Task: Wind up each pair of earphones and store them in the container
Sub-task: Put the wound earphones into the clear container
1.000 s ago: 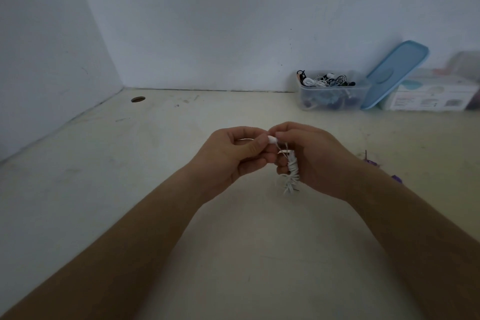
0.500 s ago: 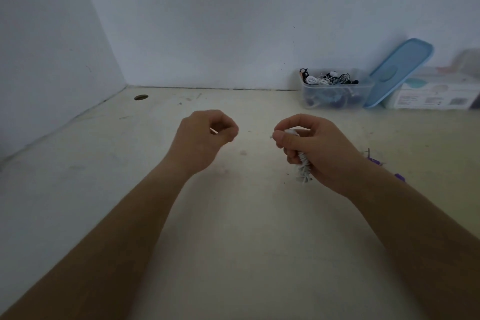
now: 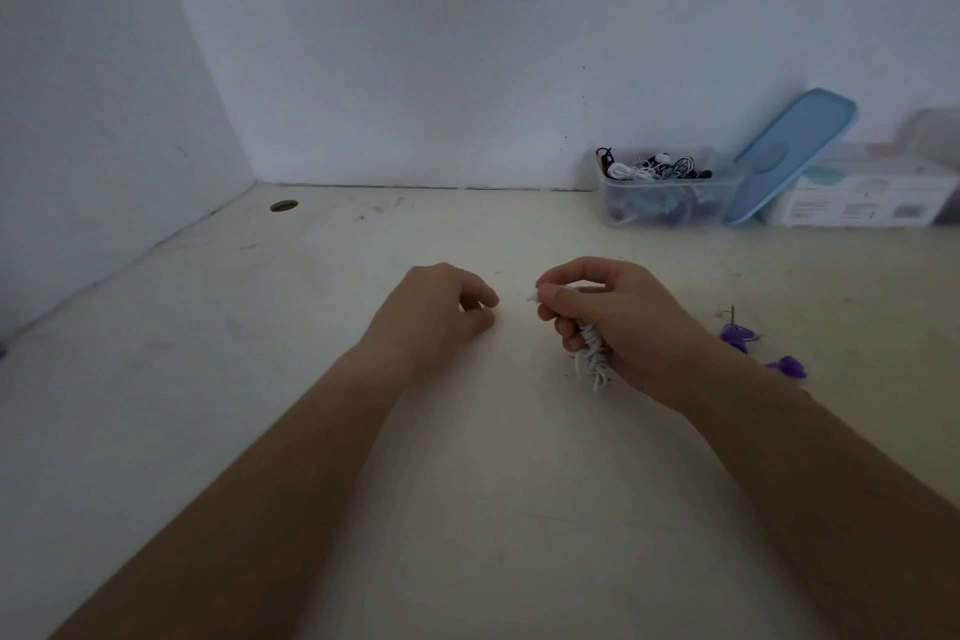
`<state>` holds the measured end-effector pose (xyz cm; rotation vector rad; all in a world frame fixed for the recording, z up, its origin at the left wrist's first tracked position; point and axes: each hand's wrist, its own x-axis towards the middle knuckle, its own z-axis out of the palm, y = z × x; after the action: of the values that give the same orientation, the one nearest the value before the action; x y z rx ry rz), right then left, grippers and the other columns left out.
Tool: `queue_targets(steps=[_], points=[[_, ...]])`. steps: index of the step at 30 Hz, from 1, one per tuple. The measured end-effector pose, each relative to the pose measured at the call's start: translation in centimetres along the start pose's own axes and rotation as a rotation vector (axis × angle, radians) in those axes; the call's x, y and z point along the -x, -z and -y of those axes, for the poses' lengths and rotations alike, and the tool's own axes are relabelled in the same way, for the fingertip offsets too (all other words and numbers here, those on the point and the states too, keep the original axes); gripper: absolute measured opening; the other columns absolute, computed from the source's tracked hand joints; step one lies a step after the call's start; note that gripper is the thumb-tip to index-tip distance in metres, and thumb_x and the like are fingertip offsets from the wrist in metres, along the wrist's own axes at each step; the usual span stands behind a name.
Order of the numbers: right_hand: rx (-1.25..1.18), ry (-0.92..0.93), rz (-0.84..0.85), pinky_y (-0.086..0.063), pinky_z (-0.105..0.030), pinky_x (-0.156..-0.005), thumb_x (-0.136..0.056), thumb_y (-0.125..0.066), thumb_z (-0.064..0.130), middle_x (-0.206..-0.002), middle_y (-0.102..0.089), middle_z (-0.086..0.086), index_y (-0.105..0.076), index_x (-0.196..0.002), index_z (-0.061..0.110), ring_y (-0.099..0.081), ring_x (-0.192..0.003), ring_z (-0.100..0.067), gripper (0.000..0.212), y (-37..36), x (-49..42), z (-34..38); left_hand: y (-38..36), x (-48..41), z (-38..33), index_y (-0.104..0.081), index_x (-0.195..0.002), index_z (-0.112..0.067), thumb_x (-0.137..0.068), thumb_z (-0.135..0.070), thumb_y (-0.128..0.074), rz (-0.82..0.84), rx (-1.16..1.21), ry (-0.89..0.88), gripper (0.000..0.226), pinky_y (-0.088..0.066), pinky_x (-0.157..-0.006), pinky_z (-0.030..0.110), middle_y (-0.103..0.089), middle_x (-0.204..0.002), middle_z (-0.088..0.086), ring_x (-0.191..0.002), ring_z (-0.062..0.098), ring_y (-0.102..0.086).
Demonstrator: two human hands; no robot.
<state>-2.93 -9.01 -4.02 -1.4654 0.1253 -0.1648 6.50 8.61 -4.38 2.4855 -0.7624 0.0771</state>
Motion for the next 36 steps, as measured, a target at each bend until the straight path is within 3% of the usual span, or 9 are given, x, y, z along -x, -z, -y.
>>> queue_targets(steps=[7,9,13,20,30,36], points=[[-0.034,-0.034,0.0,-0.043,-0.023,-0.049,-0.091,-0.064,-0.001,-0.074,-0.066,-0.014,-0.068,-0.097,-0.003,-0.052,-0.055,-0.015,0.007,0.0,-0.1,-0.1,-0.1,-0.4,-0.2,-0.071,-0.087,-0.028,-0.089,-0.018,-0.069,-0.061,0.062,-0.012,0.01,-0.042,-0.061,0.006,-0.067,-0.086,-0.015,-0.075,-0.003,-0.058],[-0.041,-0.015,0.011,-0.045,-0.024,-0.052,-0.092,-0.064,0.0,-0.074,-0.067,-0.013,-0.068,-0.097,-0.001,-0.054,-0.056,-0.015,0.007,0.0,0.0,-0.1,0.2,-0.1,-0.9,-0.072,-0.087,-0.024,-0.087,-0.018,-0.072,-0.114,0.232,-0.026,0.006,-0.047,-0.067,0.007,-0.07,-0.082,-0.012,-0.076,0.001,-0.064],[-0.068,0.048,0.019,-0.048,-0.026,-0.056,-0.092,-0.064,0.002,-0.077,-0.068,-0.013,-0.068,-0.1,0.0,-0.057,-0.059,-0.015,0.01,0.1,0.2,0.3,0.6,1.3,-2.5,-0.073,-0.096,-0.012,-0.087,-0.004,-0.072,-0.07,0.777,-0.013,0.013,-0.057,-0.074,0.024,-0.076,-0.084,0.005,-0.078,0.014,-0.071],[-0.115,0.149,-0.003,-0.051,-0.026,-0.058,-0.091,-0.065,0.004,-0.079,-0.069,-0.013,-0.066,-0.097,0.004,-0.058,-0.057,-0.015,0.007,-0.1,0.3,0.7,0.5,1.8,-3.3,-0.073,-0.094,-0.009,-0.089,0.007,-0.06,0.031,1.306,0.098,0.021,-0.055,-0.08,0.022,-0.076,-0.094,0.01,-0.089,0.018,-0.071],[-0.028,0.209,0.009,-0.052,-0.029,-0.061,-0.084,-0.071,0.012,-0.08,-0.069,-0.014,-0.069,-0.094,0.006,-0.059,-0.06,-0.015,0.012,0.1,0.4,0.7,0.7,2.0,-3.4,-0.072,-0.093,-0.007,-0.085,0.008,-0.063,0.032,1.347,0.102,0.02,-0.056,-0.08,0.022,-0.076,-0.094,0.012,-0.089,0.02,-0.072],[-0.005,0.214,-0.017,-0.052,-0.029,-0.061,-0.089,-0.068,0.007,-0.079,-0.07,-0.013,-0.069,-0.096,0.005,-0.06,-0.062,-0.015,0.007,0.2,0.3,0.6,0.8,2.0,-3.5,-0.073,-0.092,-0.008,-0.067,-0.005,-0.071,0.033,1.33,0.091,0.025,-0.057,-0.08,0.023,-0.076,-0.094,0.011,-0.087,0.019,-0.072]])
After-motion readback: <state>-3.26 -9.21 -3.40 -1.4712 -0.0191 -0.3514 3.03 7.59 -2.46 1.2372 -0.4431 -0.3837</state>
